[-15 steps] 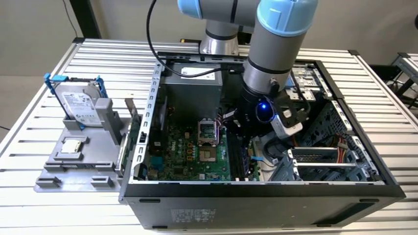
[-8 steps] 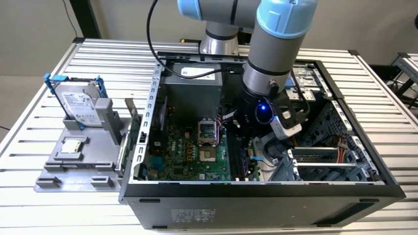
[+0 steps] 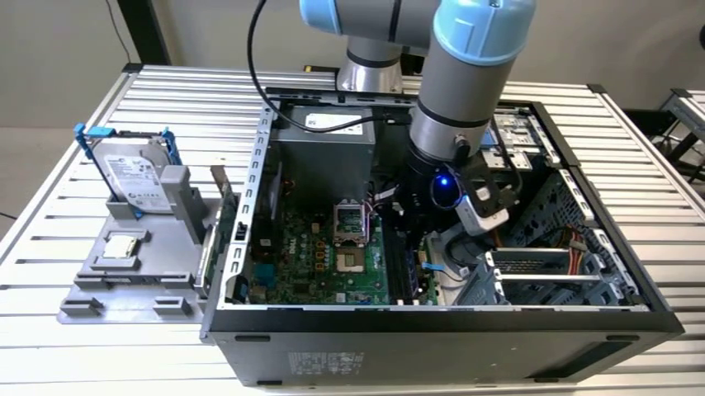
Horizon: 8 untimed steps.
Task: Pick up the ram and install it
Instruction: 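Insert the ram into the slot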
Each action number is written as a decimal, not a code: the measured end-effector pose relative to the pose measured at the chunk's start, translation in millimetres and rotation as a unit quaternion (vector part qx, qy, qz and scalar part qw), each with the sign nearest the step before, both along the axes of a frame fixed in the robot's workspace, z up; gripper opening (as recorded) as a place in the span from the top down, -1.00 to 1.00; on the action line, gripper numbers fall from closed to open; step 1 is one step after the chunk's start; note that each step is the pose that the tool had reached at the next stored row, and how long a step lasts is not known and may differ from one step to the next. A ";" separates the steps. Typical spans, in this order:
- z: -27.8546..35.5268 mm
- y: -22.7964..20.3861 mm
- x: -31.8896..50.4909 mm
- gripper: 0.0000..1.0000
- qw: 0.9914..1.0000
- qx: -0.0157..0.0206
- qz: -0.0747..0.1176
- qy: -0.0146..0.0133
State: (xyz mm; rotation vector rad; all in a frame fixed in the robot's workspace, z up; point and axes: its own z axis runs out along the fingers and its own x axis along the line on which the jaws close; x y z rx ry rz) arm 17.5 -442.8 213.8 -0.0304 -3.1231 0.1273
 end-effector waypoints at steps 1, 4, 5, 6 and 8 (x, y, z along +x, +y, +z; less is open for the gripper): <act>1.8 0.0 0.0 -1.00 1.000 0.000 0.000 0.000; 15.2 -0.1 0.0 -1.00 1.000 0.000 0.000 0.000; 19.8 0.0 0.0 -1.00 1.000 0.000 0.000 0.000; 24.4 0.0 0.0 -1.00 1.000 0.000 0.000 0.000; 29.2 0.0 0.0 -1.00 1.000 0.002 -0.001 0.000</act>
